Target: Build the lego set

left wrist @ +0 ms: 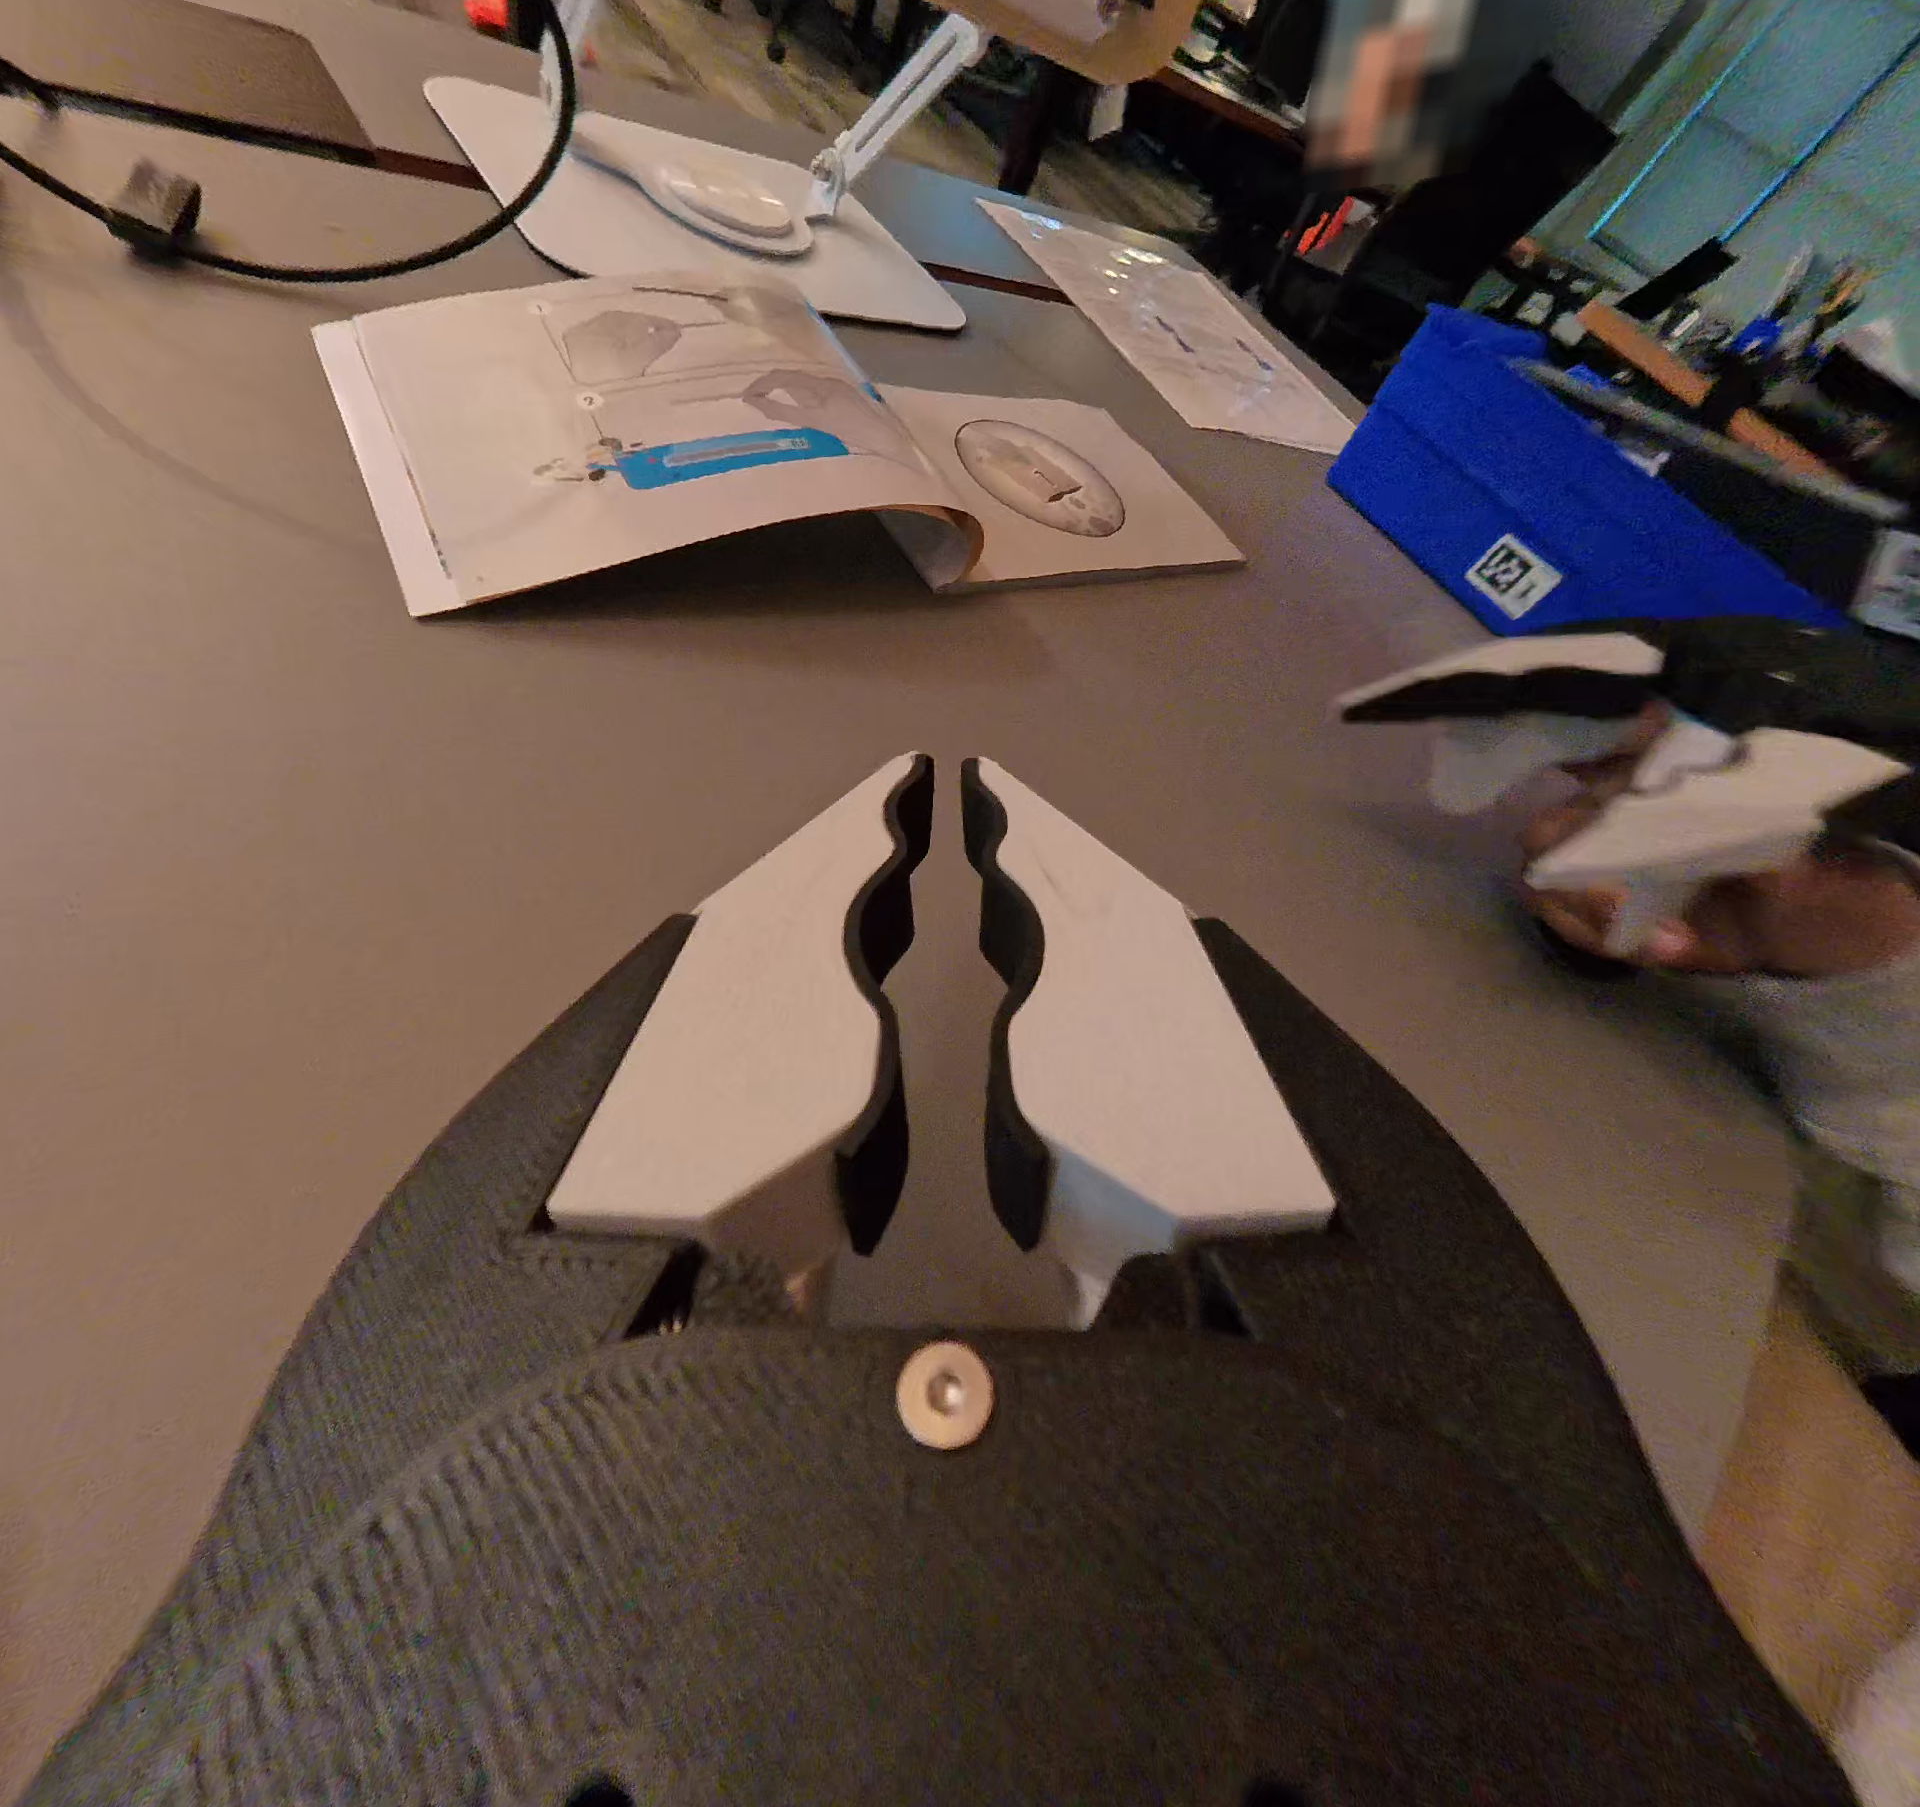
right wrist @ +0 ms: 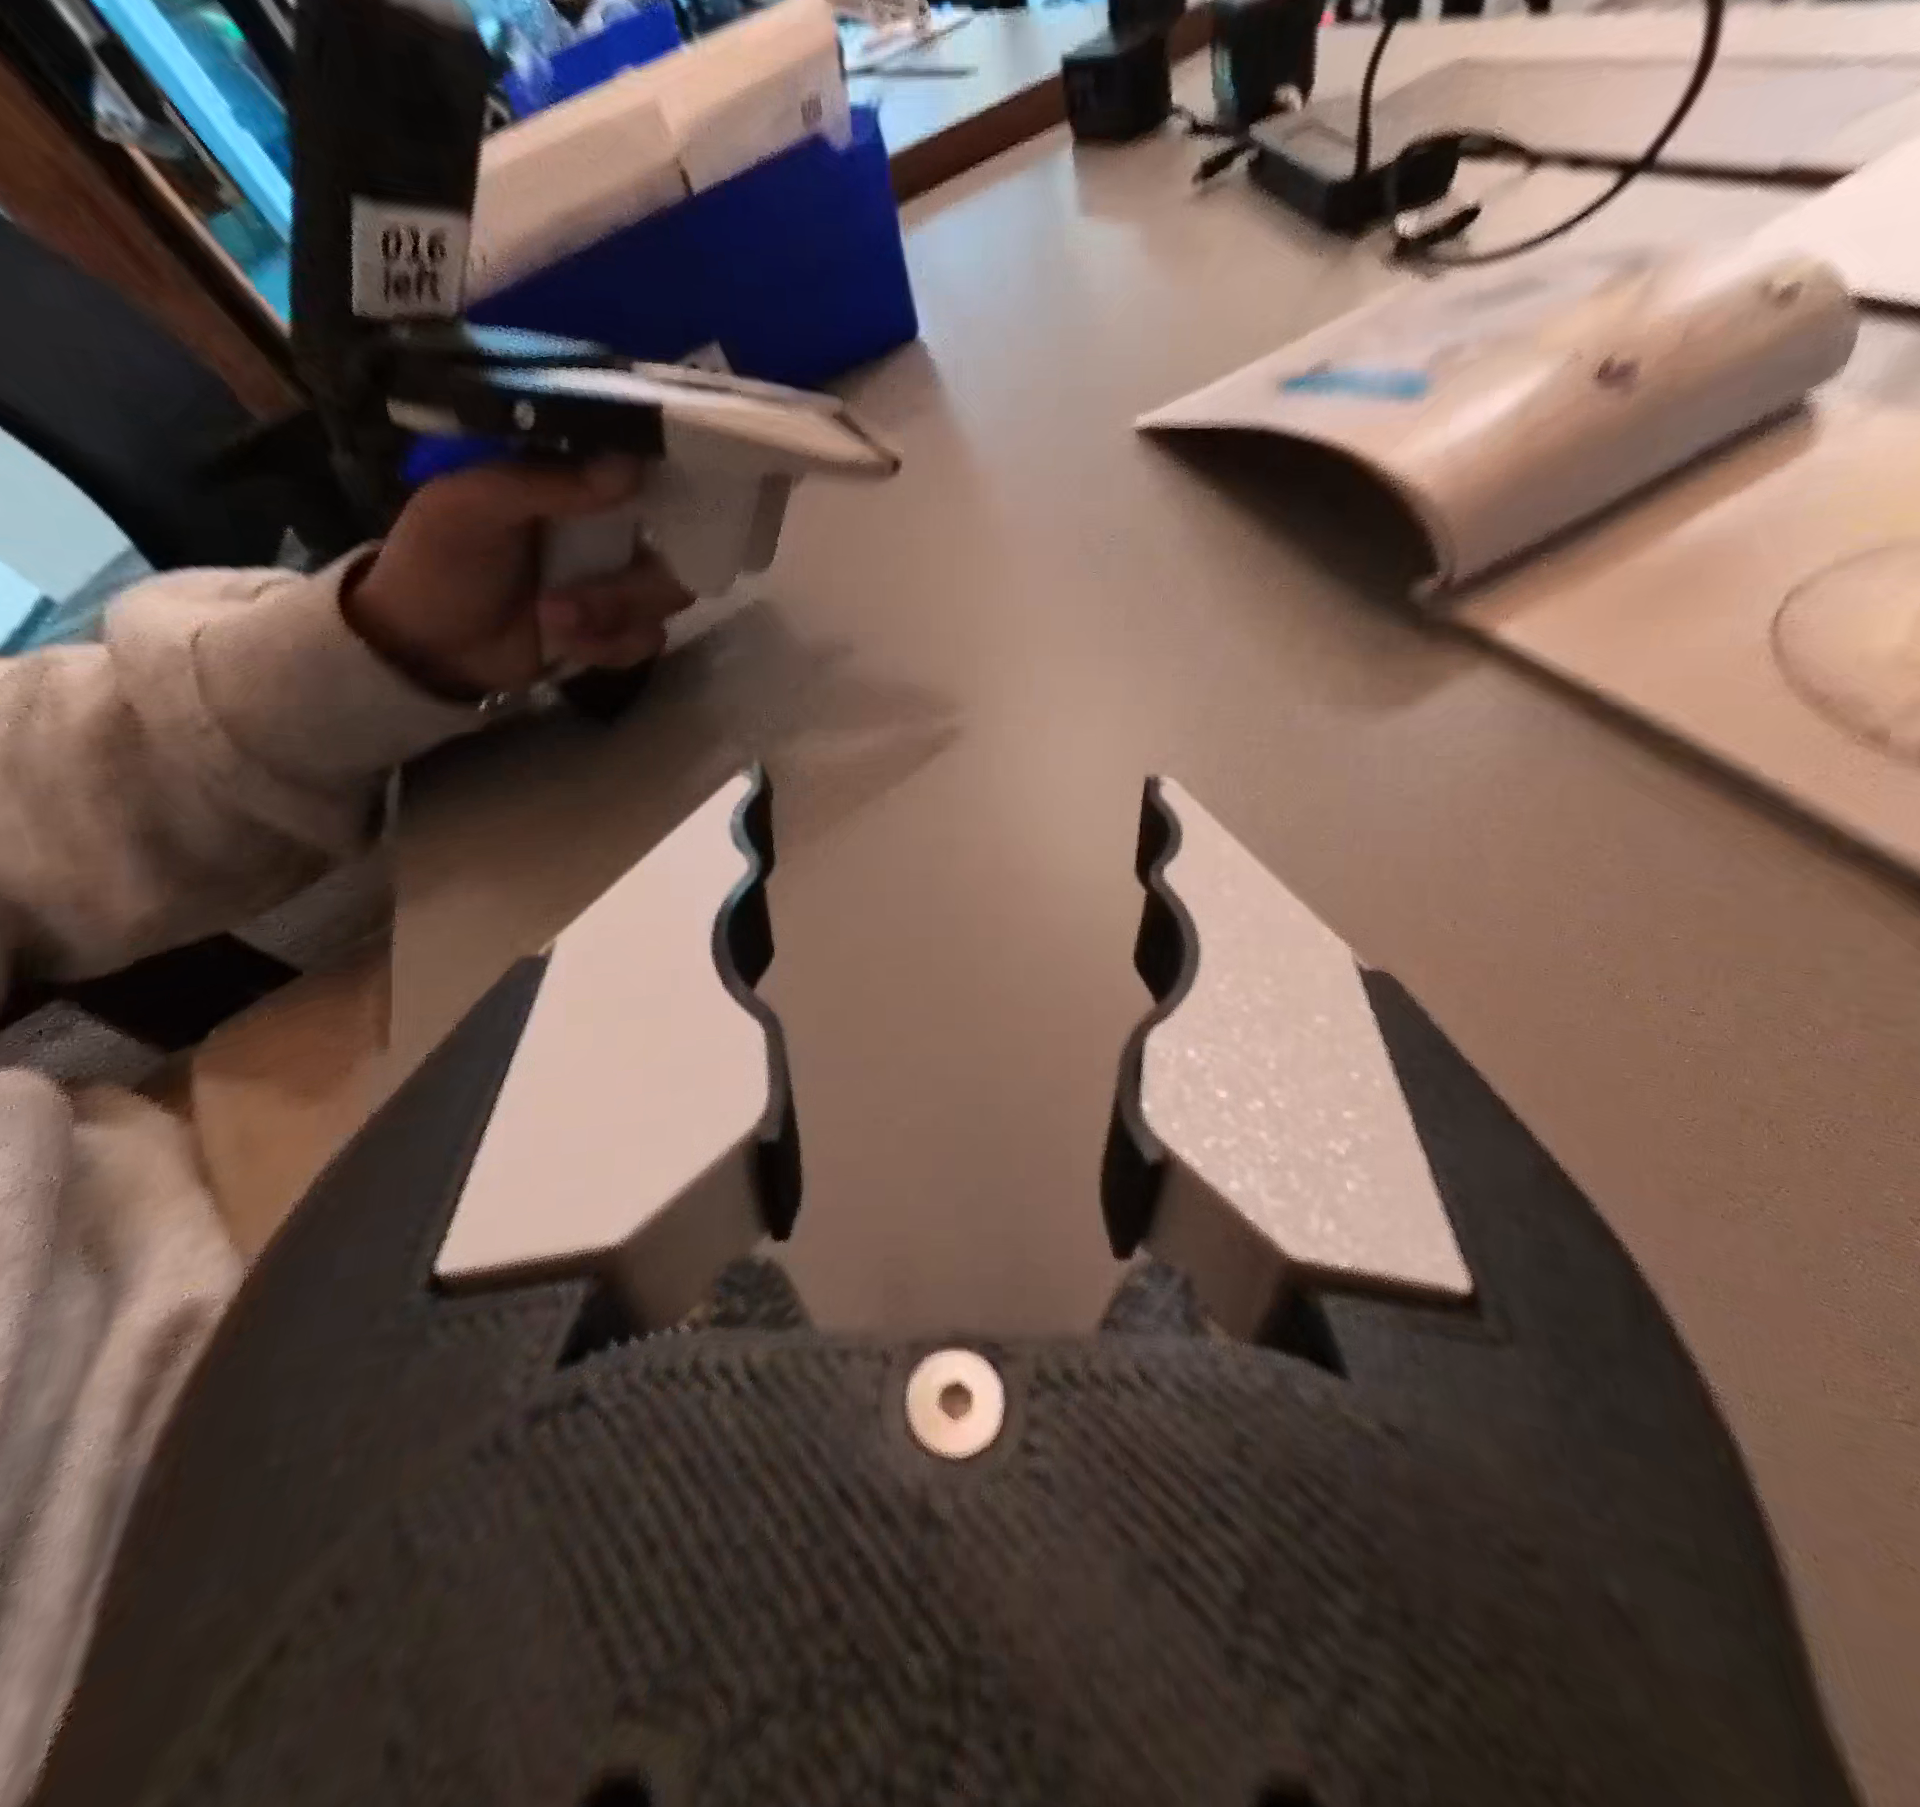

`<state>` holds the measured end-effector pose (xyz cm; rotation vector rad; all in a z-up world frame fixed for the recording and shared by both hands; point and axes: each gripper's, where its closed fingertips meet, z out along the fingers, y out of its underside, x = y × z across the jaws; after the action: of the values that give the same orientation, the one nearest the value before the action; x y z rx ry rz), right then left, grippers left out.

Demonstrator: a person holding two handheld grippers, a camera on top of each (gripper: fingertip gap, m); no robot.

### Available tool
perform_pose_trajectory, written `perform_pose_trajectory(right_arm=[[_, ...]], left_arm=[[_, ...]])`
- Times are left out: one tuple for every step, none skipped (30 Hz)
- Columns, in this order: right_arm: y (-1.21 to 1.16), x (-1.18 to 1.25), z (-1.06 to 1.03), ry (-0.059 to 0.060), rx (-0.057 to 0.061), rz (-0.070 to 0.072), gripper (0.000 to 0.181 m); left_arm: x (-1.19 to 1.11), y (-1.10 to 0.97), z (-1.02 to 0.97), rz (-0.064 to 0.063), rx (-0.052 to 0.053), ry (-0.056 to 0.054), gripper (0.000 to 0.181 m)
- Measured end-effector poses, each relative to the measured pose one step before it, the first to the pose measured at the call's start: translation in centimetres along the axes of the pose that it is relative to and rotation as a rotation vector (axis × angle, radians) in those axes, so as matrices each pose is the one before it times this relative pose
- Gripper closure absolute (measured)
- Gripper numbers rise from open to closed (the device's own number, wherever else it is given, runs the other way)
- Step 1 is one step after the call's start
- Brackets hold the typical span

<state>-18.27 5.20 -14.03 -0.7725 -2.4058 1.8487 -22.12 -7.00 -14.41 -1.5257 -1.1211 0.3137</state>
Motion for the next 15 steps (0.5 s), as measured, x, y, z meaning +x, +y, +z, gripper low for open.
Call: perform_pose_trajectory(right_arm=[[0.467, -0.888, -0.811, 0.0074, 0.0018, -0.0047, 0.112], [0.105, -0.742, -0.776, 0.0077, 0.0214, -0.0085, 0.115], [0.06, -0.463, -0.703, 0.0119, 0.0192, -0.0103, 0.119], [0.208, -0.14, -0.542, 0.018, 0.005, -0.0143, 0.122], [0.249, -0.007, -0.391, 0.015, -0.0047, -0.0086, 0.122], [0.077, -0.113, -0.282, -0.0007, 0.0019, -0.0013, 0.123], [-0.021, -0.124, -0.192, -0.0085, 0.0052, 0.0041, 0.123], [-0.06, -0.053, -0.109, -0.009, 0.0059, 0.0077, 0.123], [-0.079, -0.028, -0.06, -0.0121, 0.006, 0.0104, 0.122], [-0.059, -0.056, -0.054, -0.015, 0.0042, 0.0118, 0.121], [-0.061, -0.069, -0.06, -0.0154, 0.0043, 0.0115, 0.121], [-0.092, -0.053, -0.088, -0.0129, 0.0069, 0.0103, 0.121], [-0.147, 0.013, -0.125, -0.0084, 0.011, 0.0099, 0.121], [-0.151, 0.062, -0.107, -0.0069, 0.011, 0.0128, 0.122], [-0.111, 0.085, -0.066, -0.009, 0.0075, 0.0179, 0.122]], left_arm=[[0.259, -0.217, -0.127, 0.0254, 0.0011, -0.0179, 0.178], [0.471, -0.497, -0.264, 0.0216, 0.0096, -0.0111, 0.177], [0.524, -0.728, -0.501, 0.0141, 0.016, -0.0115, 0.175], [0.424, -0.821, -0.793, 0.0067, 0.0172, -0.0168, 0.174], [0.187, -0.838, -1.119, 0.0043, 0.0205, -0.0283, 0.171], [-0.226, -0.871, -1.477, 0.0023, 0.0289, -0.047, 0.167], [-0.664, -0.933, -1.788, -0.0041, 0.0371, -0.0634, 0.166], [-1.036, -1.001, -1.959, -0.005, 0.0419, -0.0701, 0.165], [-1.55, -1.056, -1.999, -0.0022, 0.0381, -0.0855, 0.166], [-2.164, -0.995, -1.899, 0.0031, 0.0231, -0.1057, 0.171], [-2.505, -0.948, -1.73, 0.0182, 0.0094, -0.1078, 0.174], [-2.695, -0.974, -1.511, 0.0297, 0.006, -0.1041, 0.176], [-2.755, -0.979, -1.216, 0.0417, 0.0078, -0.0954, 0.176], [-2.866, -0.804, -0.855, 0.0436, 0.005, -0.0933, 0.176], [-2.602, -0.488, -0.427, 0.0447, -0.0052, -0.0718, 0.175]])
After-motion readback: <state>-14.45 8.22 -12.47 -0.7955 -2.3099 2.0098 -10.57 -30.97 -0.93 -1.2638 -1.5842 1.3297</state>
